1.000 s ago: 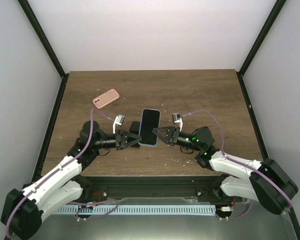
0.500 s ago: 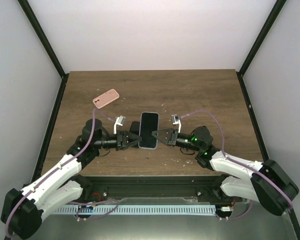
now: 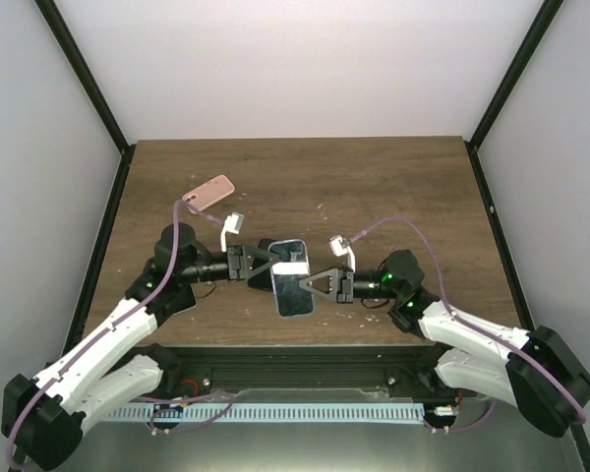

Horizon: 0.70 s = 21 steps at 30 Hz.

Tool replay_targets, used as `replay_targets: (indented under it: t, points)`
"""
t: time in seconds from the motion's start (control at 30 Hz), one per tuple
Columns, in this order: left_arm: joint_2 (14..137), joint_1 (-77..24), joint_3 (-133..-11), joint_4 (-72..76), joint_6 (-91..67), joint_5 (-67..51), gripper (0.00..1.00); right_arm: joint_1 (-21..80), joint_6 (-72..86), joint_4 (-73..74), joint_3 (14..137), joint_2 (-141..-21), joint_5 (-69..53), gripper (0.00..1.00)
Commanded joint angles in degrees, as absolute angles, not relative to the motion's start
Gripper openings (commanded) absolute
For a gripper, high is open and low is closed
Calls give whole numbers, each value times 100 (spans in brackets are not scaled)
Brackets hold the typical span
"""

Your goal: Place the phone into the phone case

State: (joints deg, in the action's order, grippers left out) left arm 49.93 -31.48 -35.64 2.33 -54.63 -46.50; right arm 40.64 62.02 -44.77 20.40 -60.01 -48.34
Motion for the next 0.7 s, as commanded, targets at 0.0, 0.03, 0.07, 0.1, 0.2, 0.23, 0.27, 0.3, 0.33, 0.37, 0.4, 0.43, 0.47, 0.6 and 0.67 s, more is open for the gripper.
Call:
replay_targets:
  t: [0.0, 0.03, 0.07, 0.1, 0.2, 0.23, 0.27, 0.3, 0.33, 0.37, 0.4, 0.43, 0.47, 0.6, 0.67]
  points:
    - [5036, -3134, -3779, 221, -5241, -4512, 41, 4115, 5813, -4413, 2155, -5755, -5220, 8]
    - [5043, -3136, -3798, 175, -5206, -4488, 39, 4122, 5817, -4407, 2147, -5735, -5228, 8]
    - [5049, -3135, -3838, 98, -5161, -4464, 35, 4126, 5818, -4408, 2140, -5719, -5236, 8]
    - [5055, -3135, -3867, 30, -5081, -4438, 30, 4131, 5822, -4407, 2136, -5714, -5245, 8]
    - [5062, -3133, -3950, -191, -4835, -4286, 7, 4139, 5798, -4323, 2167, -5758, -5311, 8]
    - [5075, -3137, -3993, -296, -4713, -4236, 0, 4146, 5781, -4269, 2186, -5765, -5310, 8]
    - [5087, -3137, -4043, -430, -4605, -4164, 0, 4147, 5763, -4211, 2186, -5765, -5290, 8]
    - [5103, -3138, -4094, -584, -4480, -4094, 0, 4148, 5757, -4169, 2186, -5759, -5262, 8]
    - [5108, -3138, -4146, -722, -4379, -4029, 0, 4151, 5756, -4147, 2188, -5745, -5234, 8]
    - [5114, -3137, -4198, -864, -4294, -3973, 0, 4158, 5764, -4136, 2188, -5733, -5203, 8]
    - [5115, -3135, -4240, -1006, -4238, -3940, 0, 4165, 5765, -4121, 2203, -5715, -5178, 8]
    - [5115, -3135, -4261, -1068, -4202, -3930, 0, 4158, 5770, -4114, 2206, -5707, -5151, 8]
    - [5108, -3135, -4277, -1112, -4195, -3929, 1, 4157, 5772, -4099, 2220, -5690, -5127, 8]
    - [5036, -3137, -4327, -1239, -4219, -3929, 27, 4157, 5798, -4043, 2246, -5644, -4963, 8]
    - [4989, -3138, -4336, -1331, -4238, -3885, 42, 4157, 5824, -3991, 2264, -5615, -4834, 8]
